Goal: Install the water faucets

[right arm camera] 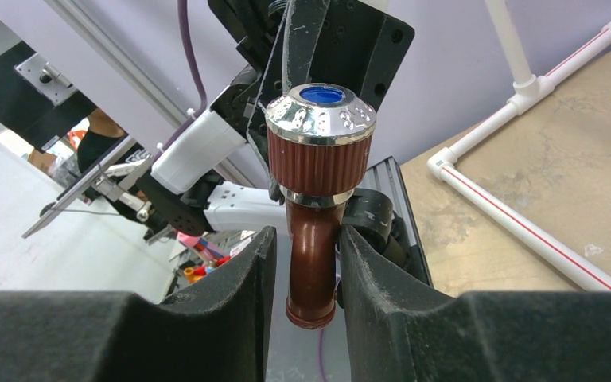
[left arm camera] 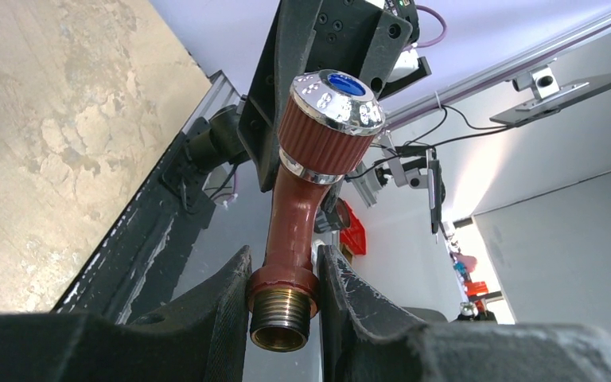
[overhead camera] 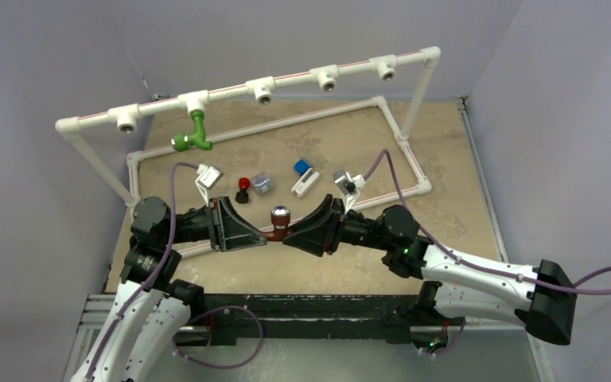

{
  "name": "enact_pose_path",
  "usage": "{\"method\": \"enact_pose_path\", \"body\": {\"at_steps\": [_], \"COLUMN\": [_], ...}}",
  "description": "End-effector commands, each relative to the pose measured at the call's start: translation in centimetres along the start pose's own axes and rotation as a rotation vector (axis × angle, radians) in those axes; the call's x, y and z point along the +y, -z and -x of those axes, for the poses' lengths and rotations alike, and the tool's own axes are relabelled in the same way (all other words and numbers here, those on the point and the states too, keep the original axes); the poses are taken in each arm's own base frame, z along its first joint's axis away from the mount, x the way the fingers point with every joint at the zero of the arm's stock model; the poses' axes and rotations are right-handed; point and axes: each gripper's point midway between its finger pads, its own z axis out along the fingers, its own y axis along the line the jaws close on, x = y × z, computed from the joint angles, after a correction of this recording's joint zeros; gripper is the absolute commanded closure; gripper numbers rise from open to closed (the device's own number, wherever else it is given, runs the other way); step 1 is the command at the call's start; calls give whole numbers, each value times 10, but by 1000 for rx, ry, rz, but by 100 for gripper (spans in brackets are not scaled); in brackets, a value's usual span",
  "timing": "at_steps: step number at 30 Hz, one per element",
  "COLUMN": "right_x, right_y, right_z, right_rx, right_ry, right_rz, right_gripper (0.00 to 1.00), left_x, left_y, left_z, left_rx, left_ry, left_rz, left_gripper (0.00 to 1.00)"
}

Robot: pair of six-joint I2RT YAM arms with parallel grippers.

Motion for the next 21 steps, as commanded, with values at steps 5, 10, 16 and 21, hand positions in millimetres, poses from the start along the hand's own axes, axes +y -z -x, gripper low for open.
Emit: {"method": "enact_pose_path", "body": {"at_steps": [5,10,16,21], "right_x": [13,12,10,6], "right_y": [-5,-5,-2,0], "right_z": [19,20,30,38], "right_rx": [-47,-54,-81,-85], "right_ry": [49,55,85,129], "right_rz": [34,24,-12,-70], "right_gripper": [76,100,100,100], "left_x": [3,2,7,5], "left_y": [-2,-3,-4,-4], "left_z": [7,10,10,18], "left_rx": [-38,-43,-30,-43], "left_ry": [1,-17,9,-30], "left_rz": [5,-5,19,70], "left_gripper": [100,100,75,52]}}
